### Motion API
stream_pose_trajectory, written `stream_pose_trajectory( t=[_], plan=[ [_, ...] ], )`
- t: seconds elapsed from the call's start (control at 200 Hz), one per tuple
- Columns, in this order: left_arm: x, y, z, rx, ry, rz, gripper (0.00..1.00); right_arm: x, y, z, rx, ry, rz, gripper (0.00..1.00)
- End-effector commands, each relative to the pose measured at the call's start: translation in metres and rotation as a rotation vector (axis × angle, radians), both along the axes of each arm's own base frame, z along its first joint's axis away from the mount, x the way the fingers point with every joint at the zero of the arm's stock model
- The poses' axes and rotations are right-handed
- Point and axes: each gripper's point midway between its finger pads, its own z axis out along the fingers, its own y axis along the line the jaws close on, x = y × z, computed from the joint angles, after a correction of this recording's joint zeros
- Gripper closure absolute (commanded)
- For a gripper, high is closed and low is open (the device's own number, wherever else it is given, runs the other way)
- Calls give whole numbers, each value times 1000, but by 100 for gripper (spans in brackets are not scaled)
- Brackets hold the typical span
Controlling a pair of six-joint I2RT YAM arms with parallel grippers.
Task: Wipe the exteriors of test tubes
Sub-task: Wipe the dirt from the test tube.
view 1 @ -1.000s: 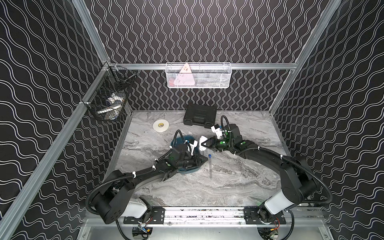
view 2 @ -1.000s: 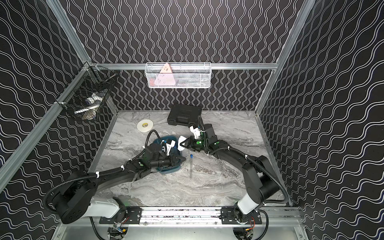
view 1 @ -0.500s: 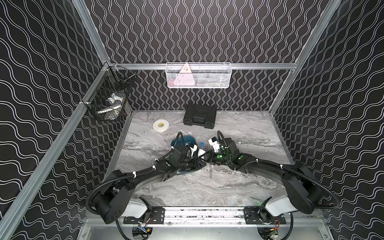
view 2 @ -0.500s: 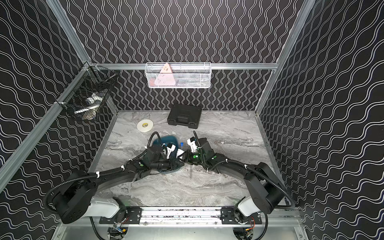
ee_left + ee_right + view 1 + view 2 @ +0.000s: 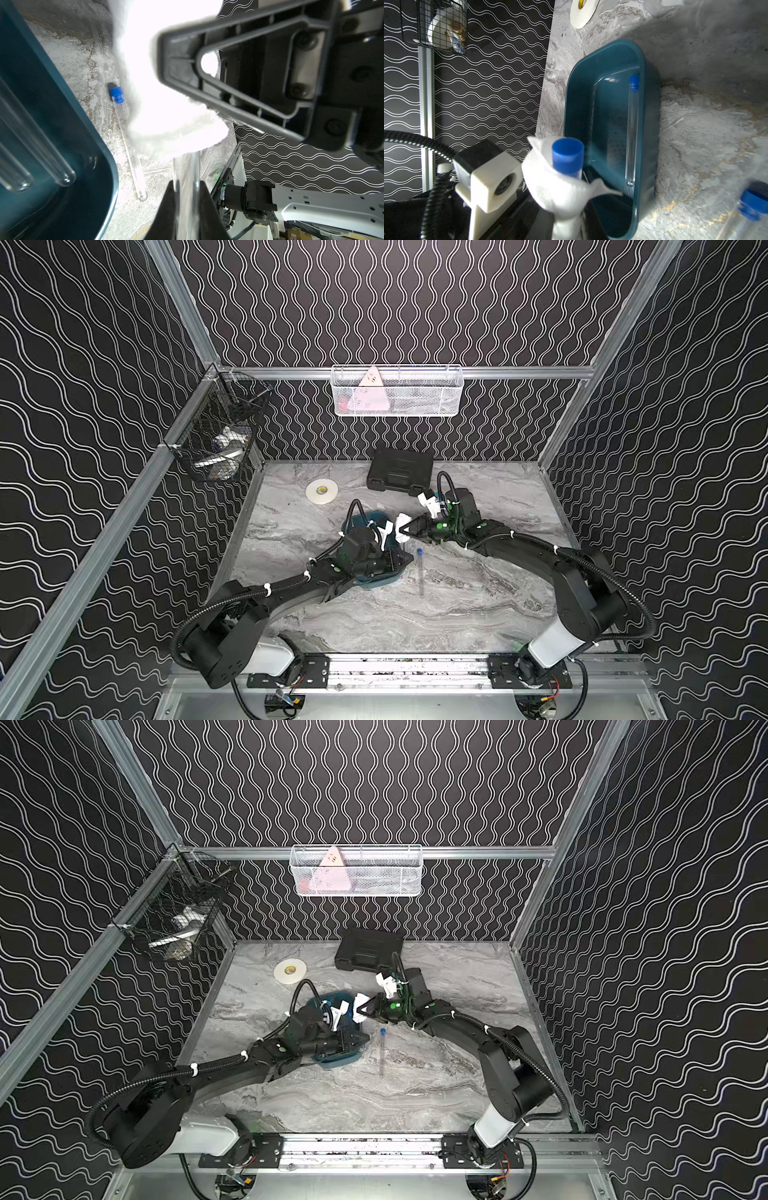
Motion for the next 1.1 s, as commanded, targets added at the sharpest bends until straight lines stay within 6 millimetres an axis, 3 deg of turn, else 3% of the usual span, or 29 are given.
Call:
stream_pose_trajectory(
  t=[0.0, 0.195, 0.335, 0.525, 0.836, 1.091],
  plan=[
    [-7, -14, 34, -92, -126, -106, 87, -10, -4, -12, -37, 16, -40, 83],
    [-4, -14, 31, -93, -120, -102, 87, -62, 7, -35, -77, 59, -16, 84],
    [-2, -15, 29, -98, -113, -102, 87, -80, 13, -47, -81, 80, -12, 84],
    [-3, -12, 28, -93, -111, -97, 86, -72, 12, -41, -107, 46, -26, 87],
    [-10, 2, 26, -59, -103, -69, 68, -39, 6, -8, -74, -21, -46, 87],
    [-12, 16, 28, 18, -123, -57, 61, -43, -6, -5, -65, -18, -47, 87]
  ],
)
